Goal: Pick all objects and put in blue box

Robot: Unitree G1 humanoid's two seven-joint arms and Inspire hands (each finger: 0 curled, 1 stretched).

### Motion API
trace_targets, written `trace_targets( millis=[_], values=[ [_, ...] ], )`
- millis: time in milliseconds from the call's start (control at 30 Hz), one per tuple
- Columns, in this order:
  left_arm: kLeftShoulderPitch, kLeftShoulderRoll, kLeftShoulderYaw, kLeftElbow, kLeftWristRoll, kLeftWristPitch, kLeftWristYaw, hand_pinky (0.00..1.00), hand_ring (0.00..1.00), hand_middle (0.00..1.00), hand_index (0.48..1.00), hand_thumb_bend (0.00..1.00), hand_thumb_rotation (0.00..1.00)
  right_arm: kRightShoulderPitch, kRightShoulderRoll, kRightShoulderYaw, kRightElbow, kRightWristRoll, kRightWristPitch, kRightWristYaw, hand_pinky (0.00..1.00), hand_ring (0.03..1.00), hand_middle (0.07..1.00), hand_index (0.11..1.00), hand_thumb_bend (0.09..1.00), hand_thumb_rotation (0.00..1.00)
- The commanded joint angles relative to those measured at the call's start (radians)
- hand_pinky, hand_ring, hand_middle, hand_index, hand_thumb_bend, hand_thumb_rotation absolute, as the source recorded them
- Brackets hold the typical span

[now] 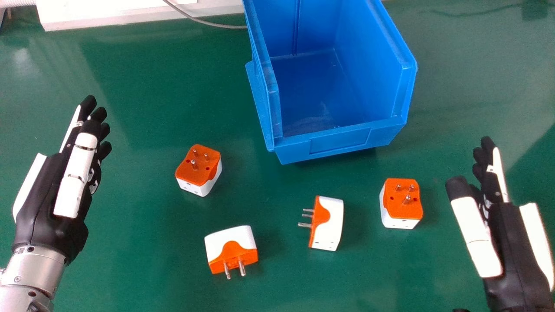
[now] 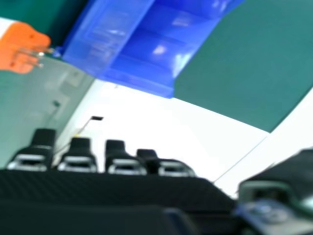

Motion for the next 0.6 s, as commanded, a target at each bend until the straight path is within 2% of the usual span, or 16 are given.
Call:
trace_targets(
  millis=[0,167,267,567],
  values=[
    [0.005,0.001,0.003,-0.030,0.003,-0.006,0.005,1.00,1.00,1.00,1.000,0.36,0.96,0.000,-0.005,-0.008,-0.023,0.016,-0.011,0.001,0.94,1.000,1.000,1.000,0.532,1.00],
    [0.008,0.001,0.003,-0.036,0.003,-0.005,0.006,1.00,1.00,1.00,1.000,0.36,0.96,-0.001,-0.005,-0.008,-0.028,0.016,-0.007,0.003,0.94,1.000,1.000,1.000,0.539,1.00],
    [0.007,0.000,0.000,-0.041,0.007,-0.003,0.010,1.00,1.00,1.00,1.000,0.36,0.96,-0.003,-0.007,-0.009,-0.027,0.016,-0.008,0.004,0.94,1.000,1.000,1.000,0.543,1.00],
    [0.006,0.001,-0.001,-0.034,0.004,-0.009,0.008,1.00,1.00,1.00,1.000,0.36,0.96,-0.004,-0.013,-0.005,-0.025,0.008,-0.009,0.011,0.94,1.000,1.000,1.000,0.527,1.00]
  ],
)
